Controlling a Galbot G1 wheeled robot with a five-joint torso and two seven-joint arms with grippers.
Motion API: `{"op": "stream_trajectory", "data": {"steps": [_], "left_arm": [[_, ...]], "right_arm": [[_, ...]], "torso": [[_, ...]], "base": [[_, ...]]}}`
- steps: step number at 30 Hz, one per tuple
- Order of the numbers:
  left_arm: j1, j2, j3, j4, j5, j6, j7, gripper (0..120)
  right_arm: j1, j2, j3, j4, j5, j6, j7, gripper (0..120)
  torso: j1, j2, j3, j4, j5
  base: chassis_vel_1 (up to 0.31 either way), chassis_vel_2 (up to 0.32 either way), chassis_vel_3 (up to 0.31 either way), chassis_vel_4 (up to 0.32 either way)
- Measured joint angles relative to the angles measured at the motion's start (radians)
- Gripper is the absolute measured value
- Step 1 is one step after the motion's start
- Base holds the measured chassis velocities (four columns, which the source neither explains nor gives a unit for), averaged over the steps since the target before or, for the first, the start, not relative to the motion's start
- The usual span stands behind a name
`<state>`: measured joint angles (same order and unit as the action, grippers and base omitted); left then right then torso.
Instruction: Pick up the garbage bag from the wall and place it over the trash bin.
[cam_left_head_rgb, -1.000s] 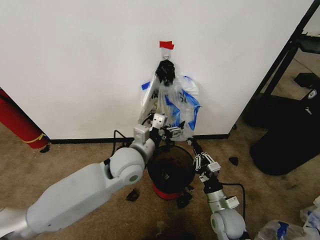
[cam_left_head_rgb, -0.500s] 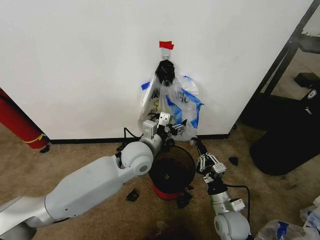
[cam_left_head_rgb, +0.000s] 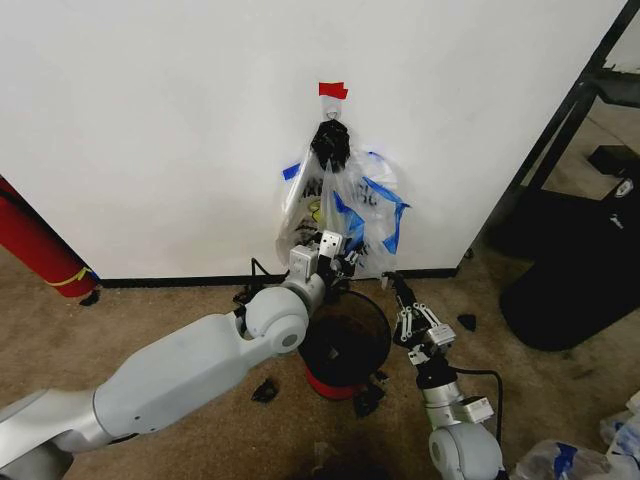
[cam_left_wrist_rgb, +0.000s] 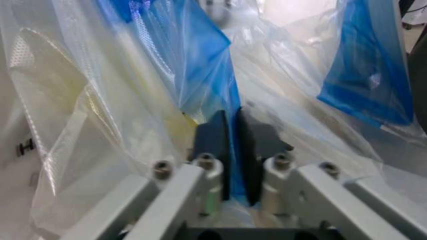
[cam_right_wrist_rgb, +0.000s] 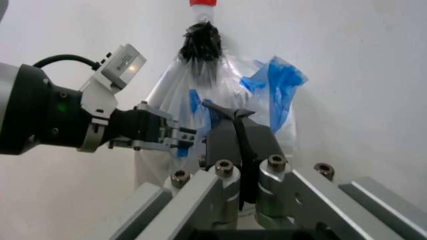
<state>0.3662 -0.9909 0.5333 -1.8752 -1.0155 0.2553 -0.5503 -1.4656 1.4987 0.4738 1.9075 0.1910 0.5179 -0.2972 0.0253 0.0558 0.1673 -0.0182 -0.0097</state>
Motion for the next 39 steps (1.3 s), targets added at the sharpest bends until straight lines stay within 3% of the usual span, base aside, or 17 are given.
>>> {"op": "stream_trajectory", "data": {"steps": [2,7,14,21,27,32,36,39], "left_arm": [[0.003,0.002,-0.006,-0.010,0.000,-0.008,-0.007,0],[0.028,0.008,-0.031,-0.040,-0.001,-0.032,-0.022,0],[0.182,0.087,-0.142,-0.178,0.083,-0.104,-0.006,0],[0.267,0.098,-0.203,-0.220,0.109,-0.121,0.009,0],[0.293,0.098,-0.221,-0.218,0.116,-0.124,0.014,0],[0.289,0.101,-0.227,-0.216,0.109,-0.122,0.013,0],[0.285,0.103,-0.227,-0.215,0.105,-0.119,0.010,0],[0.285,0.107,-0.227,-0.216,0.103,-0.117,0.008,0]], "right_arm": [[0.002,0.000,0.000,0.000,0.001,0.000,0.005,0],[0.004,0.000,-0.003,0.000,-0.001,-0.002,0.015,0],[-0.033,-0.015,-0.003,0.036,-0.046,-0.044,0.044,25],[-0.082,-0.085,0.012,0.109,0.035,-0.117,0.051,50],[0.033,-0.109,-0.012,0.088,0.079,-0.212,0.144,69],[0.221,-0.141,-0.068,-0.042,0.091,-0.290,0.156,90],[0.327,-0.145,-0.112,-0.111,0.082,-0.320,0.166,94],[0.380,-0.142,-0.137,-0.151,0.080,-0.329,0.181,88]], "torso": [[0.000,0.000,0.000,0.0000,0.0000],[0.000,0.000,0.000,0.0000,0.0000],[0.000,0.000,0.000,0.0006,-0.0003],[0.000,0.000,0.000,-0.0003,-0.0001],[0.000,0.000,0.000,0.0001,-0.0001],[0.000,0.000,0.000,0.0001,0.0001],[0.000,0.000,0.000,0.0002,-0.0001],[0.000,0.000,0.000,0.0003,-0.0001]], "base": [[0.000,0.000,0.000,0.000],[0.000,0.000,0.000,0.000],[0.000,0.000,0.000,0.000],[0.000,0.000,0.000,0.000],[0.000,0.000,0.000,0.000],[0.000,0.000,0.000,0.000],[0.000,0.000,0.000,0.000],[0.000,0.000,0.000,0.000]]}}
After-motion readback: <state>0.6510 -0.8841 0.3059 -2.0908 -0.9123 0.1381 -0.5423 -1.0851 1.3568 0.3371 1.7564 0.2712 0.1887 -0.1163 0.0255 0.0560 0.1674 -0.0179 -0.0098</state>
